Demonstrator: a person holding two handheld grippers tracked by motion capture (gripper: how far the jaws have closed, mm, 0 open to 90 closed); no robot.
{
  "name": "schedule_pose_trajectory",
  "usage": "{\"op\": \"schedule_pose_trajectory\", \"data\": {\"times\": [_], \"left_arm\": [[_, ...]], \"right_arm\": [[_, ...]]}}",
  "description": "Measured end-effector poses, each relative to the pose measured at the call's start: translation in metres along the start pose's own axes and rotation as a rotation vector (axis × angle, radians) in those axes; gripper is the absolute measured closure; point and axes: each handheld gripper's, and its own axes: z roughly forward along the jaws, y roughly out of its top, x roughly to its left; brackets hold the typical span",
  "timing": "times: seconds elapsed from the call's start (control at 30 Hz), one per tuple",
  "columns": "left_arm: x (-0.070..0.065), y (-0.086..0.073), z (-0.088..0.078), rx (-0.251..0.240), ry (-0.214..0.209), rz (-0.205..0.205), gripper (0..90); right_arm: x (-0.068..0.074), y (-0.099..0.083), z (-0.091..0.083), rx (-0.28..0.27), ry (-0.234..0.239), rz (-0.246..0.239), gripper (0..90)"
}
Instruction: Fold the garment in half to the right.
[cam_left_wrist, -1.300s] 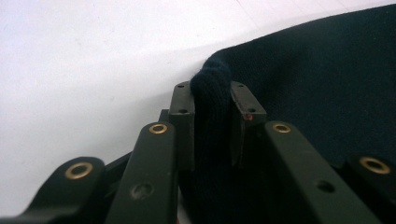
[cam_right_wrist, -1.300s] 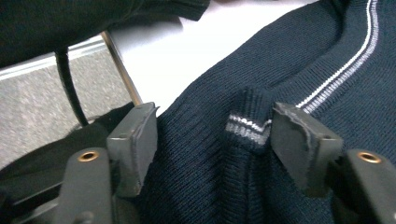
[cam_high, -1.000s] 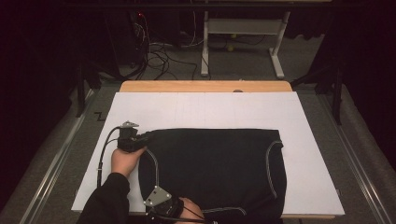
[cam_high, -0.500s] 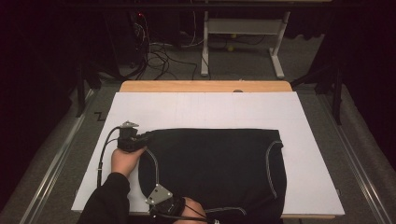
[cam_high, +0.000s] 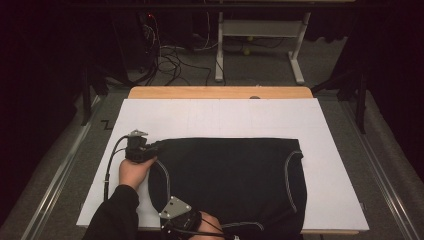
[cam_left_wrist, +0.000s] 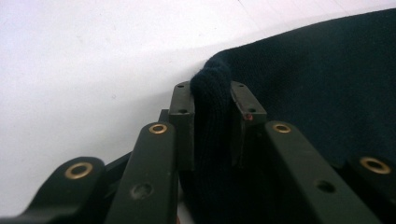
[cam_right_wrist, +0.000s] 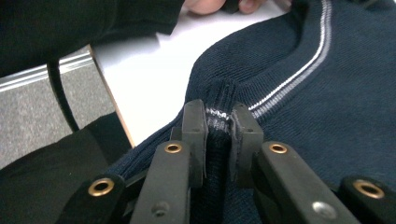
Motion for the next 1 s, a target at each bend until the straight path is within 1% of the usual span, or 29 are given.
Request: {"op": "schedule_pose_trajectory", "data": {"times": [0.03,0.07,0.13,0.2,0.27,0.33,0.4,0.43,0.5,0.57,0.6,0.63,0.67,0.7,0.73,0.77,0.83,0.9,0.93,1.0], "left_arm": [[0.000,0.000,0.000,0.000,-0.001,-0.002,69.9],[0.000,0.000,0.000,-0.001,-0.002,-0.002,69.9],[0.001,0.000,0.000,-0.001,-0.004,-0.004,69.9],[0.001,0.000,0.000,-0.001,-0.004,-0.004,69.9],[0.000,0.000,0.000,-0.001,-0.003,-0.002,69.9],[0.000,0.000,0.000,-0.001,-0.001,0.000,69.9],[0.000,0.000,0.000,-0.001,0.000,0.001,69.9],[0.000,0.000,0.000,-0.001,0.000,0.001,69.9],[0.000,0.000,0.000,-0.001,-0.001,0.000,69.9],[0.000,0.000,0.000,-0.001,-0.001,0.000,69.9],[0.000,0.000,0.000,-0.001,0.000,0.000,69.9],[0.000,0.000,0.000,-0.001,0.001,0.001,69.9],[0.000,0.000,0.000,-0.001,0.001,0.002,69.9],[0.000,0.000,0.000,-0.001,0.001,0.002,69.9],[0.000,0.000,0.000,-0.001,0.000,0.001,69.9],[0.000,0.000,0.000,-0.001,0.000,0.001,69.9],[0.000,0.000,0.000,-0.001,0.002,0.003,69.9],[0.000,0.000,0.000,0.000,0.003,0.002,69.9],[-0.001,0.000,0.000,0.000,0.006,0.004,70.0],[-0.001,0.000,0.000,0.001,0.008,0.007,70.2]], "right_arm": [[0.000,0.000,0.001,0.002,0.002,-0.002,79.8],[0.000,0.000,0.002,0.007,0.003,0.008,79.6],[0.000,0.000,0.003,0.015,0.005,-0.003,79.2],[0.001,0.001,0.004,0.026,0.007,-0.003,76.6],[0.003,0.002,0.006,0.030,0.017,-0.001,68.5],[0.006,0.004,0.008,0.033,0.037,-0.003,54.6],[0.010,0.006,0.010,0.035,0.043,-0.008,43.5],[0.013,0.008,0.011,0.031,0.050,-0.009,40.2],[0.018,0.010,0.015,0.030,0.044,-0.022,33.6],[0.023,0.010,0.019,0.041,0.034,-0.036,30.4],[0.025,0.010,0.020,0.047,0.019,-0.047,32.5],[0.026,0.010,0.021,0.046,0.000,-0.060,36.9],[0.026,0.010,0.021,0.043,-0.007,-0.058,39.9],[0.025,0.010,0.020,0.042,-0.008,-0.046,43.3],[0.023,0.010,0.020,0.042,-0.013,-0.042,48.2],[0.022,0.010,0.019,0.044,-0.024,-0.047,51.6],[0.022,0.010,0.019,0.050,-0.033,-0.062,57.2],[0.022,0.010,0.018,0.055,-0.057,-0.092,67.1],[0.021,0.009,0.018,0.056,-0.065,-0.094,71.7],[0.018,0.010,0.017,0.054,-0.056,-0.093,75.6]]}}
